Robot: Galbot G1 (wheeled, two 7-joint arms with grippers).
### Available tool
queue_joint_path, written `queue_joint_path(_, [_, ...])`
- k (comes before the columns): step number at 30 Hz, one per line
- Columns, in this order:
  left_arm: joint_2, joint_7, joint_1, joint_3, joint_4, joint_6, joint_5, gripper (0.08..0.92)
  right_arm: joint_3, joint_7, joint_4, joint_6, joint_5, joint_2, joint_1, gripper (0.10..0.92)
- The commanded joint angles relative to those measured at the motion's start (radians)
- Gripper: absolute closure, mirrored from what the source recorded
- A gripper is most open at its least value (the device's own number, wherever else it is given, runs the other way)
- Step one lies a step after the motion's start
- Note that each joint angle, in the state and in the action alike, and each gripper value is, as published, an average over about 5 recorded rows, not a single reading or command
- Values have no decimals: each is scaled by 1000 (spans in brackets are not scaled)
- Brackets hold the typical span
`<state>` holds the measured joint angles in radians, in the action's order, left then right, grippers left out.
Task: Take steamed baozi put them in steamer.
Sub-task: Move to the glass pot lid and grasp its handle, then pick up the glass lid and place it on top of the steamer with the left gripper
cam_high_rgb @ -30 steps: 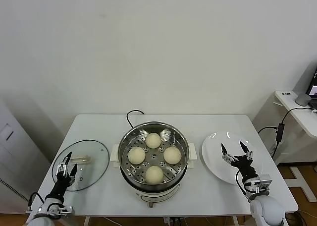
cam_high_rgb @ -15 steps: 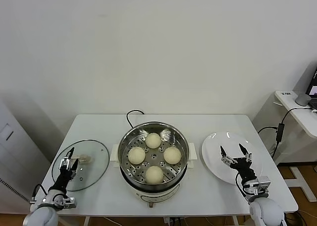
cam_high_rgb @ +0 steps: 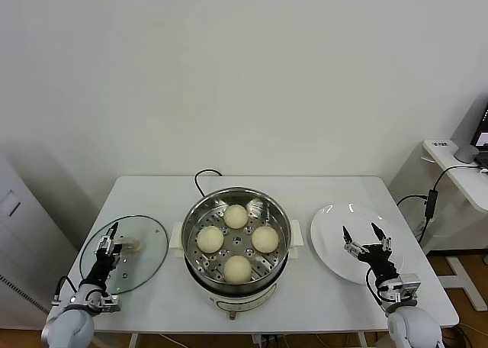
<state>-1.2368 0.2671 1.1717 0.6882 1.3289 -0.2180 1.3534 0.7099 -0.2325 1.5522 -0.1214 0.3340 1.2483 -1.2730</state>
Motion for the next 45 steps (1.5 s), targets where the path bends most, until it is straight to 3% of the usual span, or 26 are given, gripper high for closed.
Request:
queue_joint_path(1, [-3,-1,2,1,6,-10,4,372,3,-1,0,-1,-3,4,0,203])
queue_joint_path(9, [7,-33,45,5,116,-13,-72,606,4,-9,6,0,-2,6,-5,203])
queue_joint_path(19, [92,-106,91,55,301,-6,-171,872,6,-15,19,1,4,2,-10,203])
queue_joint_path(24, [161,-180,102,65,381,34,-289,888,6,-16,26,2,7,-1,-11,203])
queue_joint_path(33, [246,-336,151,7,673,277,-409,888,15,-16,29,3,11,-4,-11,203])
queue_joint_path(45, [260,-422,167,-302,912,619,-197,888,23,-17,24,5,19,-19,-10,203])
